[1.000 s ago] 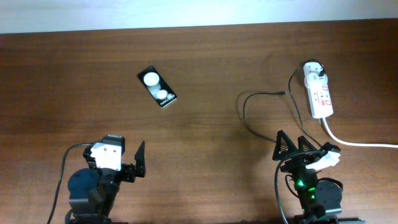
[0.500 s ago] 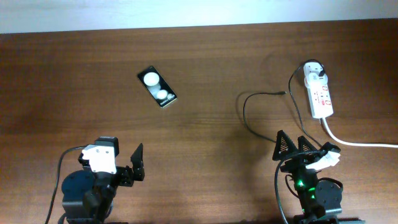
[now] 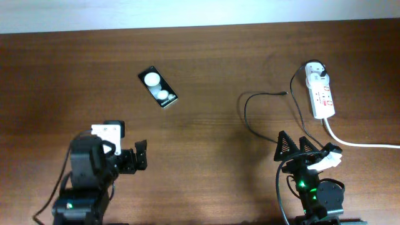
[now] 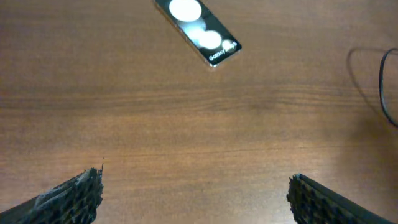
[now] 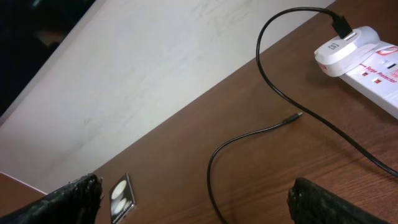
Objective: Plug charger to phone and switch on socket
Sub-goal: 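Raise the left arm and move the left gripper over the black phone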
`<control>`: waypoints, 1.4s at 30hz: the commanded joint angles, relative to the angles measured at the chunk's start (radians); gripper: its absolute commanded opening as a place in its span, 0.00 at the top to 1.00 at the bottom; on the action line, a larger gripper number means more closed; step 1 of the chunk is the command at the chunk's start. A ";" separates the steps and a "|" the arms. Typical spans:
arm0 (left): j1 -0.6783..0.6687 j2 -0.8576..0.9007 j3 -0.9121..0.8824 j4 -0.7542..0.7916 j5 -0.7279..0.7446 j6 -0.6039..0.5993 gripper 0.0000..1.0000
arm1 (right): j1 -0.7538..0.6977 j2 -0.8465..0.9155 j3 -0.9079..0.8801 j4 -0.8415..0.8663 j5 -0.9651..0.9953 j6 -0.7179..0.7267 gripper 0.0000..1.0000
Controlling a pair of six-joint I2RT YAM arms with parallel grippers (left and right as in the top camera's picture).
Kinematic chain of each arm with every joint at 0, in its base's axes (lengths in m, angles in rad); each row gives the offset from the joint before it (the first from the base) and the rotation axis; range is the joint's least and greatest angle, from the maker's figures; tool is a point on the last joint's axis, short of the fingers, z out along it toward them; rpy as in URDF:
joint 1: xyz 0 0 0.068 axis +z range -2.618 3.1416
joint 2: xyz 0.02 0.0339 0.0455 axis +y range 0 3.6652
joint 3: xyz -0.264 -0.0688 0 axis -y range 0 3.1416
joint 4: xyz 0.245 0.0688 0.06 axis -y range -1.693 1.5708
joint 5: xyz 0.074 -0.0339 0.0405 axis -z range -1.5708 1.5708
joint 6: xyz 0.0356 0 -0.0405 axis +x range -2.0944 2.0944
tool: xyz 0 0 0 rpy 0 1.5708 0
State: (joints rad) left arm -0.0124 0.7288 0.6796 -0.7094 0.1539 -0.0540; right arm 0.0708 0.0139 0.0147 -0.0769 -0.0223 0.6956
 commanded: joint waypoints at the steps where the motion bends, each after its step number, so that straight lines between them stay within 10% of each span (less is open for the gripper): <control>1: 0.004 0.116 0.174 -0.086 0.008 -0.013 0.01 | -0.005 -0.009 -0.009 -0.001 0.012 -0.007 0.01; 15: -0.060 0.259 0.393 -0.208 -0.029 -0.013 0.01 | -0.006 -0.009 -0.009 -0.001 0.012 -0.008 0.01; 23: -0.060 0.306 0.393 -0.095 0.284 -0.015 0.01 | -0.005 -0.008 -0.009 -0.001 0.012 -0.008 0.01; 26: -0.060 0.328 0.401 0.030 0.283 -0.219 0.01 | -0.005 -0.009 -0.009 -0.001 0.012 -0.008 0.01; 42: -0.251 1.148 1.341 -0.094 -0.378 -0.458 0.00 | -0.005 -0.008 -0.009 -0.001 0.012 -0.007 0.01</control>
State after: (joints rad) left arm -0.2665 1.8065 1.9507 -0.7807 -0.1581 -0.4782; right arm 0.0708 0.0113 0.0135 -0.0761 -0.0223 0.6956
